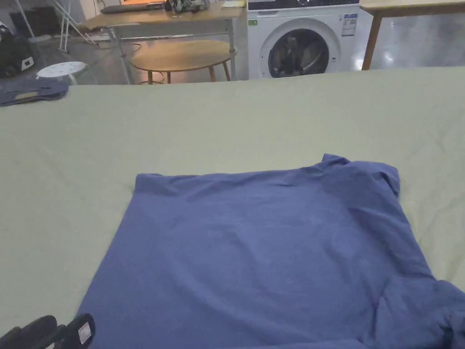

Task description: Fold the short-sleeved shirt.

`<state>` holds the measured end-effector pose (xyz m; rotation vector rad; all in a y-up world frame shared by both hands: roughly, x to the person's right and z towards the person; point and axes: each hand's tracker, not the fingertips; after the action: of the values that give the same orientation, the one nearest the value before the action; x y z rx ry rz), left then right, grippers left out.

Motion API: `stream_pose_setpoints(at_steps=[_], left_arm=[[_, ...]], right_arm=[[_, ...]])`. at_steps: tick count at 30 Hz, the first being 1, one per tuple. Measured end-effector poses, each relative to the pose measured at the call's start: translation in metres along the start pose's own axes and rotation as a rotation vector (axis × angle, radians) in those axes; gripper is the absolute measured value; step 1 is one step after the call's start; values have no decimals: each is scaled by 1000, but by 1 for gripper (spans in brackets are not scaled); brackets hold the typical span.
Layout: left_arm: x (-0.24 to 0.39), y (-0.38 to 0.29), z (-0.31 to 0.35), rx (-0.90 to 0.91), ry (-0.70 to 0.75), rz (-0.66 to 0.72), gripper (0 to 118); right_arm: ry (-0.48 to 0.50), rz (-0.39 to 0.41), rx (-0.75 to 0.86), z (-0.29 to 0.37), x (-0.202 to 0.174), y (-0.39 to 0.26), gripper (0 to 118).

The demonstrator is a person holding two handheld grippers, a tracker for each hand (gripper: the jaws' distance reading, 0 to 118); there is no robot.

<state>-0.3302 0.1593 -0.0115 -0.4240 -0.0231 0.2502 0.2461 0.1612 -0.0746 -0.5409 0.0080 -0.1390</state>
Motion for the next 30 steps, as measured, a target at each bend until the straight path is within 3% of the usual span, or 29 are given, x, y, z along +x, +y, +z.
stream_pose_setpoints(at_steps=[6, 7, 9, 10, 12, 15, 21, 22, 24, 25, 30], left_arm=[[58, 47, 5, 112, -64, -119, 52], [52, 44, 1, 132, -115, -113, 39], [61, 47, -6, 146, -190, -86, 0], [67, 48, -10, 141, -194, -79, 0], [74, 47, -11, 147, -156, -93, 0], [71, 46, -8, 122, -160, -85, 0], [27, 37, 4, 25, -41, -116, 0], [17, 32, 5, -23, -22, -97, 8], [0, 18, 5, -88, 36, -83, 37], [-8, 11, 5, -114, 57, -85, 44], [-41, -31, -15, -223, 117, -51, 46]], right_arm=[[55, 55, 177, 23, -35, 39, 56], [96, 59, 182, 22, -43, 42, 47], [170, 61, 171, 16, -57, 43, 3], [184, 67, 159, 8, -61, 42, 0], [147, 82, 146, 1, -74, 38, 0], [173, 129, 117, -7, -81, 30, 0], [169, 182, 126, -2, -84, 23, 0], [174, 185, 124, -2, -83, 20, 0], [178, 185, 112, -1, -81, 17, 0], [177, 186, 107, 0, -80, 14, 0], [166, 181, 77, -2, -77, 4, 0]])
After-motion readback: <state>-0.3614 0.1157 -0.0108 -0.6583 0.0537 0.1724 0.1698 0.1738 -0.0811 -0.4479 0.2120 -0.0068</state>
